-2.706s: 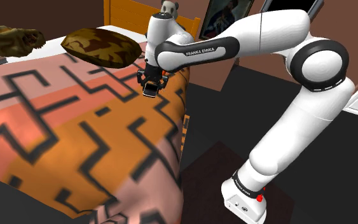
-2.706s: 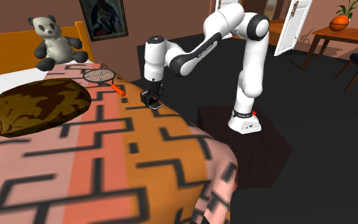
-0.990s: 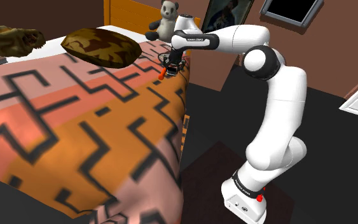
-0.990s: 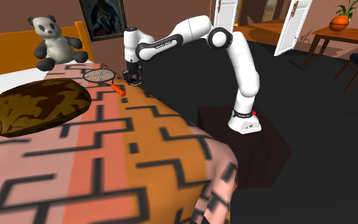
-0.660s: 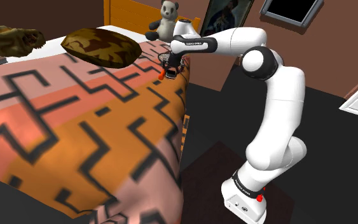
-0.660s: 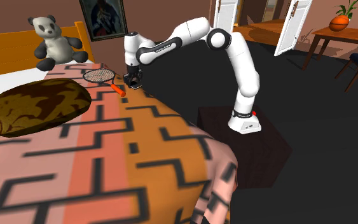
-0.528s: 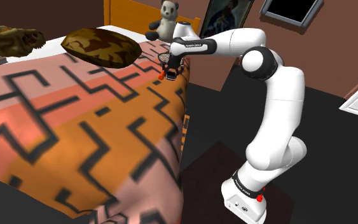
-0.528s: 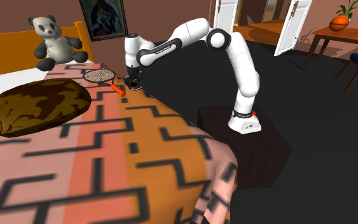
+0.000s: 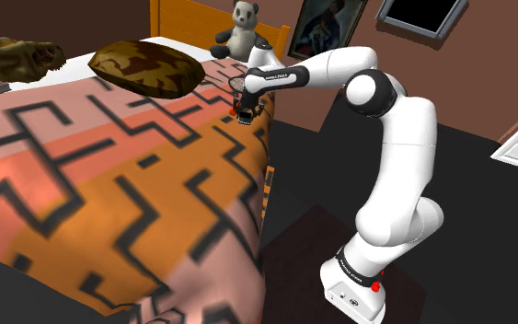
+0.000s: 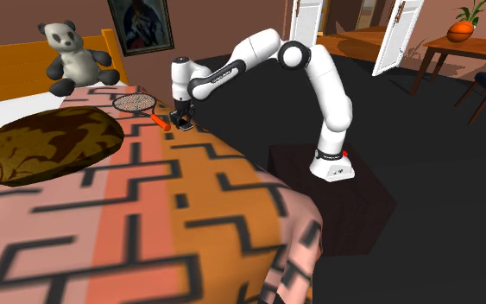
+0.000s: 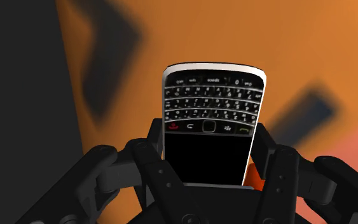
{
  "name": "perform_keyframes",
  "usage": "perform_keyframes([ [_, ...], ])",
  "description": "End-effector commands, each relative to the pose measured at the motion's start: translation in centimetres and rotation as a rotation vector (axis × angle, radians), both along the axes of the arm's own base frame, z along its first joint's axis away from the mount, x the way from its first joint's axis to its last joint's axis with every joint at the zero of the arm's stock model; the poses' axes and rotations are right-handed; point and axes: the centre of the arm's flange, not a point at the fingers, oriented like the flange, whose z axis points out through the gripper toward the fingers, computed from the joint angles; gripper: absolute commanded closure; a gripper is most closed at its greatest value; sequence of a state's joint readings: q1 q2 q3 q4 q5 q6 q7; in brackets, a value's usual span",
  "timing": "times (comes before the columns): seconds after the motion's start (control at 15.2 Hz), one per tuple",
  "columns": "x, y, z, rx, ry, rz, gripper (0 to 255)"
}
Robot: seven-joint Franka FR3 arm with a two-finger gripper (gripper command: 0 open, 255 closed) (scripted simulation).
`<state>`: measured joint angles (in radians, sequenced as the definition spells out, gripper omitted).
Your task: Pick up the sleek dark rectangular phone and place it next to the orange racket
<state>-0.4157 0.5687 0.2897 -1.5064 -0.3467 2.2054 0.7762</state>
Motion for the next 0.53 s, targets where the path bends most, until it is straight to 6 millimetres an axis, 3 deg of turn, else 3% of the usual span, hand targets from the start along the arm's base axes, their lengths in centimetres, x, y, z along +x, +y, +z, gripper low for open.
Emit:
perform_keyframes([
  [0.0, 0.1, 0.0, -1.0, 0.000, -0.001, 0.000, 255],
  [0.13, 0.1, 0.0, -2.0, 0.000, -0.001, 0.000, 255],
  [0.46, 0.1, 0.0, -2.0, 0.000, -0.001, 0.000, 255],
])
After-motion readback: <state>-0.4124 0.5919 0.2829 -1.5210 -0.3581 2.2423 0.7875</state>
